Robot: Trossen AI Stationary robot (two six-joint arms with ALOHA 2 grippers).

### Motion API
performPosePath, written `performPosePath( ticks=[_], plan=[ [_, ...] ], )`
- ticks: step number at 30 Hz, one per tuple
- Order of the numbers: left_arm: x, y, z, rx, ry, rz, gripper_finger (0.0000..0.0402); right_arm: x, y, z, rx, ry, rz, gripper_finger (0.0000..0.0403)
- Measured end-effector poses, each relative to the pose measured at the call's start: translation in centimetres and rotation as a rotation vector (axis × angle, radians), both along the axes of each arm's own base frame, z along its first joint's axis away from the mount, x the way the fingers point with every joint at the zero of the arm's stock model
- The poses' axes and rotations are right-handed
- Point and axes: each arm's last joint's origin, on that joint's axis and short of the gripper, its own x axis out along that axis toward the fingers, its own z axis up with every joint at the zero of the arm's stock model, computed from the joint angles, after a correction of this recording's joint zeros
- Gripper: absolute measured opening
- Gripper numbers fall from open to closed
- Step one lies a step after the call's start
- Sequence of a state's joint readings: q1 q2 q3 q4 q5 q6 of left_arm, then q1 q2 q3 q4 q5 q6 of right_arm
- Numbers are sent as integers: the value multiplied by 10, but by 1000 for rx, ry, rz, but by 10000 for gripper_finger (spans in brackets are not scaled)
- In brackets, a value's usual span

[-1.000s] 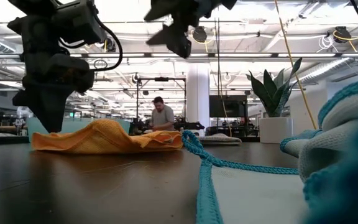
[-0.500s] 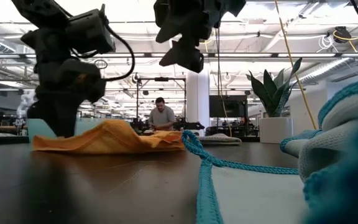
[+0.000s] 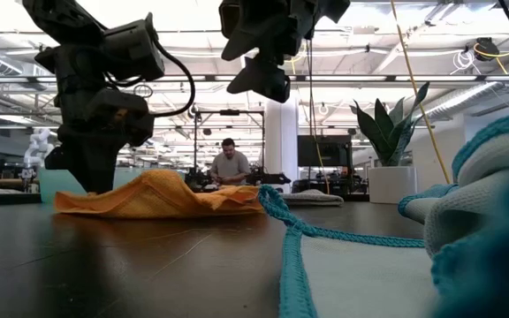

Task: Fold microfiber towels
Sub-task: Fold the orange microfiber towel

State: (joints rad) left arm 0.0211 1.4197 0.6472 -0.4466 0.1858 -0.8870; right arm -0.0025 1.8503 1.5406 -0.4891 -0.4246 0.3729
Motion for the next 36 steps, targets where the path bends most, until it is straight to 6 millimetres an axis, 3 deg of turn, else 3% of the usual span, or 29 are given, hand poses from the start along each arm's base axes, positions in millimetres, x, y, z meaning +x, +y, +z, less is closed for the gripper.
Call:
performPosePath(
  ticks=[3,14,23,27,32,36],
  plan=[
    [-1,-3,6,-18,-19,-12,8,-1,0,-1,-8,18,-6,192],
    [-23,-6,48,37,87,-2,3,-1,0,-1,-14,11,2,192],
    [-32,-6,51,42,145,21,2,6,3,-4,-188,-42,-67,184],
    [-32,-6,51,42,147,22,2,20,9,-25,-188,-57,-65,137],
    [-32,-6,51,40,151,31,2,36,19,-59,-128,-47,-4,23],
    [-33,-6,49,38,162,38,1,46,25,-83,-107,-41,-13,13]
  ],
)
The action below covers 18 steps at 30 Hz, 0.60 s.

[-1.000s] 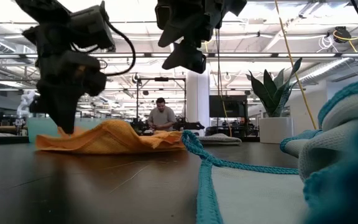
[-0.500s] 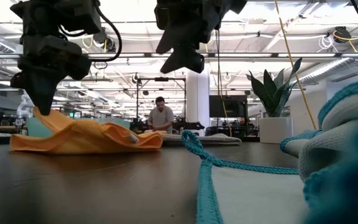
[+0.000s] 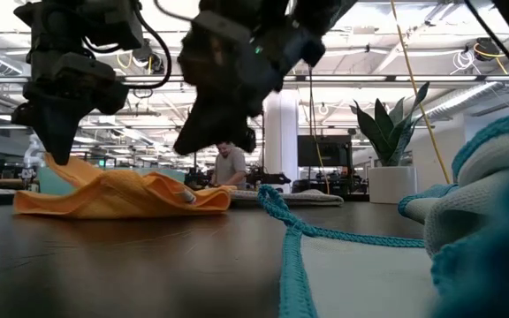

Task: Fold microfiber towels
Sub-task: Fold the orange microfiber towel

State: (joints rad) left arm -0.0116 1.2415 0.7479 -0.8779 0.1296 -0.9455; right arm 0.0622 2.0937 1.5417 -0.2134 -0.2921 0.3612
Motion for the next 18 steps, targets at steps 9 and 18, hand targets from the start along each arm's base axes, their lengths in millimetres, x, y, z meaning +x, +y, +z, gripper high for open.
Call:
performPosePath(
  ticks=[9,18],
  plan=[
    [0,0,0,-4,7,17,2,6,9,-47,1,92,14,1],
    [0,-2,0,-29,8,19,18,-5,-10,-44,-71,173,58,0]
  ],
)
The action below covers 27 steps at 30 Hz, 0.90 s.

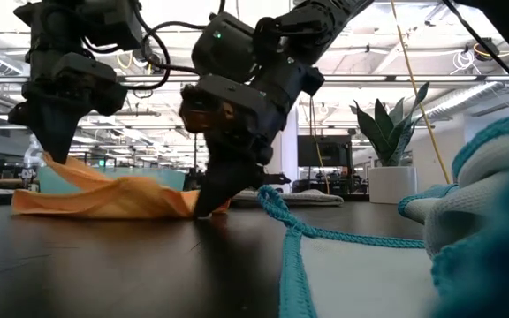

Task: Fold microfiber towels
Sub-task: Fold the orange microfiber towel

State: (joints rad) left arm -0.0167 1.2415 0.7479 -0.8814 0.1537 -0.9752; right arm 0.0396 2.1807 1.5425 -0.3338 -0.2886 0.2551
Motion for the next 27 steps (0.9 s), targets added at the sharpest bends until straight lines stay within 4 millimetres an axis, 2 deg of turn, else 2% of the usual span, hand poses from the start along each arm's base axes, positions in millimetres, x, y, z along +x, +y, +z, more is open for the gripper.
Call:
performPosePath(
  ticks=[6,9,15,19,22,27],
  plan=[
    [-2,-15,1,-130,14,-74,20,-12,-14,10,-34,83,16,0],
    [-3,-24,1,-185,25,-107,20,-18,-15,24,-47,74,29,0],
    [-3,-35,1,-171,9,-143,21,-18,-19,70,-76,-110,20,0],
    [-3,-35,1,-141,12,-114,21,-7,-21,86,-46,-278,1,0],
    [-3,-34,1,-136,11,-105,21,-1,-20,76,-3,-290,6,0],
    [-2,-34,1,-101,2,-96,21,11,-17,43,42,-261,-16,0]
  ],
)
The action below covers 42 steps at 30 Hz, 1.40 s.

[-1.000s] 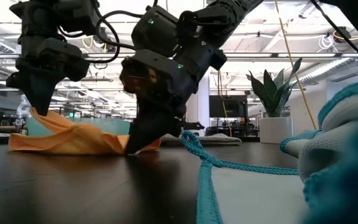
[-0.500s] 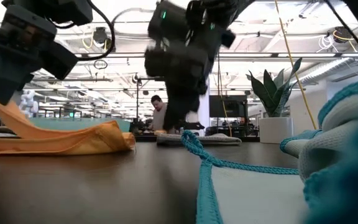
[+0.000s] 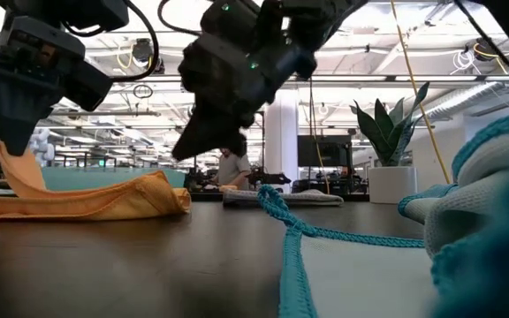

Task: Fold microfiber towels
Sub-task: Fold the orange microfiber towel

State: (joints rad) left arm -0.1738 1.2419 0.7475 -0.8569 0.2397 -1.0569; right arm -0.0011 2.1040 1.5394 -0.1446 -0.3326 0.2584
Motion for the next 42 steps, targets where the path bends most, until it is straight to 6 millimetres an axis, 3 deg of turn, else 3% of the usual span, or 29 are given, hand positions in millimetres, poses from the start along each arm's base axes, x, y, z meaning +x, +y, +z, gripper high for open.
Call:
performPosePath(
  ticks=[10,17,26,34,42],
  plan=[
    [6,0,1,17,-59,24,21,14,2,-37,76,-3,-20,0],
    [5,0,1,17,-53,35,21,10,-1,-58,-15,93,-38,0],
    [10,5,2,89,-108,73,21,-16,-33,-39,-204,286,-76,0],
    [31,11,9,143,-331,111,21,-27,-42,-20,-249,325,-106,0],
    [44,0,-30,29,-150,-28,22,-31,-42,-17,-273,347,-113,0]
  ],
)
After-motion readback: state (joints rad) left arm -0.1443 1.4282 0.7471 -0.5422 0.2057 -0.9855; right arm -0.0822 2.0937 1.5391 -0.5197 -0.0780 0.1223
